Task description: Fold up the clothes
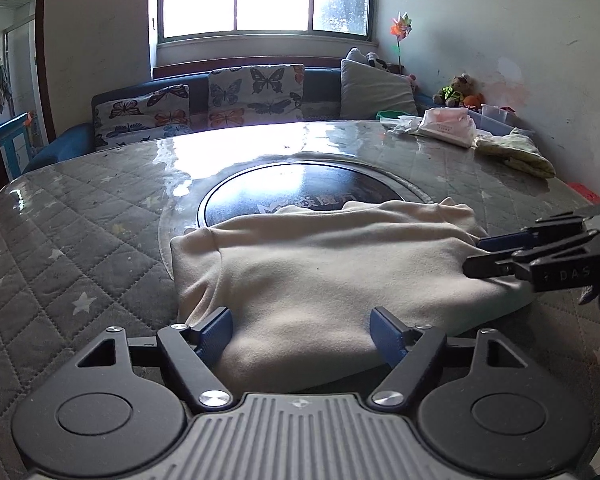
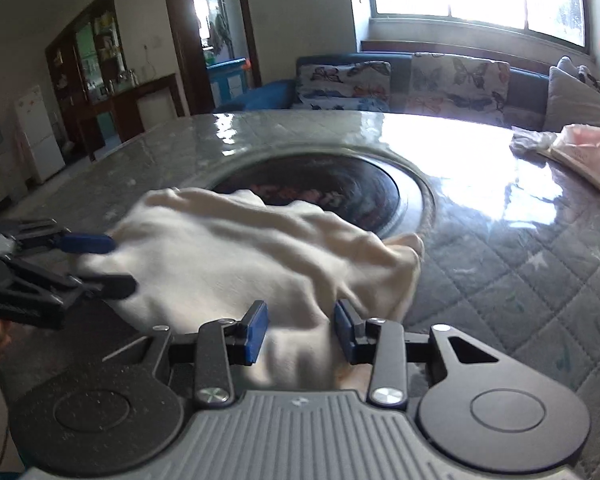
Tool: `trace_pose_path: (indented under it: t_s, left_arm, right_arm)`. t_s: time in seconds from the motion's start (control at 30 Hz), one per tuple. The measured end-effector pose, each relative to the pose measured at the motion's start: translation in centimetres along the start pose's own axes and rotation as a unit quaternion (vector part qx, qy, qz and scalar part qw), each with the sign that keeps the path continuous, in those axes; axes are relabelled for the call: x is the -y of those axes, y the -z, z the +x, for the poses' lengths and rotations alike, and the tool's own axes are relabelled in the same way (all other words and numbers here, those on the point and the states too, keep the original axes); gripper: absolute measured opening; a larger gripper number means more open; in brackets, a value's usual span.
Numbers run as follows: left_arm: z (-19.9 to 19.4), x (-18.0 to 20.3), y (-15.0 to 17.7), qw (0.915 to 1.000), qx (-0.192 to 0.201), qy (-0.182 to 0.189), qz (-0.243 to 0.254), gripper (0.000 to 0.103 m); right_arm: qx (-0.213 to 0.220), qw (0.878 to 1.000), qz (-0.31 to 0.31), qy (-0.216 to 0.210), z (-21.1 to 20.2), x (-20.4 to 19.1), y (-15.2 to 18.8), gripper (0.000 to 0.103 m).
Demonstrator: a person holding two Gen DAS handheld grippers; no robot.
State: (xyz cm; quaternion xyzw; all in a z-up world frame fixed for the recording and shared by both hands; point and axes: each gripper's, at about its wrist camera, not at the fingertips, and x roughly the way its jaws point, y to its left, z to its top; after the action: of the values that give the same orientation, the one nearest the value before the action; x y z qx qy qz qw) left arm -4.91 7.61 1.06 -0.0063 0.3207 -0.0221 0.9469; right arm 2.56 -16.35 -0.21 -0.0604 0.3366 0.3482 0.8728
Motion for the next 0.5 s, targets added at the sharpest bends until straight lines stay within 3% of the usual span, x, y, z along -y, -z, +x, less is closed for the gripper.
trace_pose_path:
  t_s: [0.23,0.5]
  left_arm:
    - [0.0,0.4,-0.1,1.0,-0.002,0.003,0.001,0.085]
    - [-0.7,0.4,-0.6,0.9999,-0.005,0.005,-0.009,0.09]
  right_arm:
    - [0.026,1.0,-0.011,-0.004,-0.6,-0.7,-1.3,0.034]
    - [0.021,1.0,-0.016,-0.008,0.9,-1.1,-1.2,0.035]
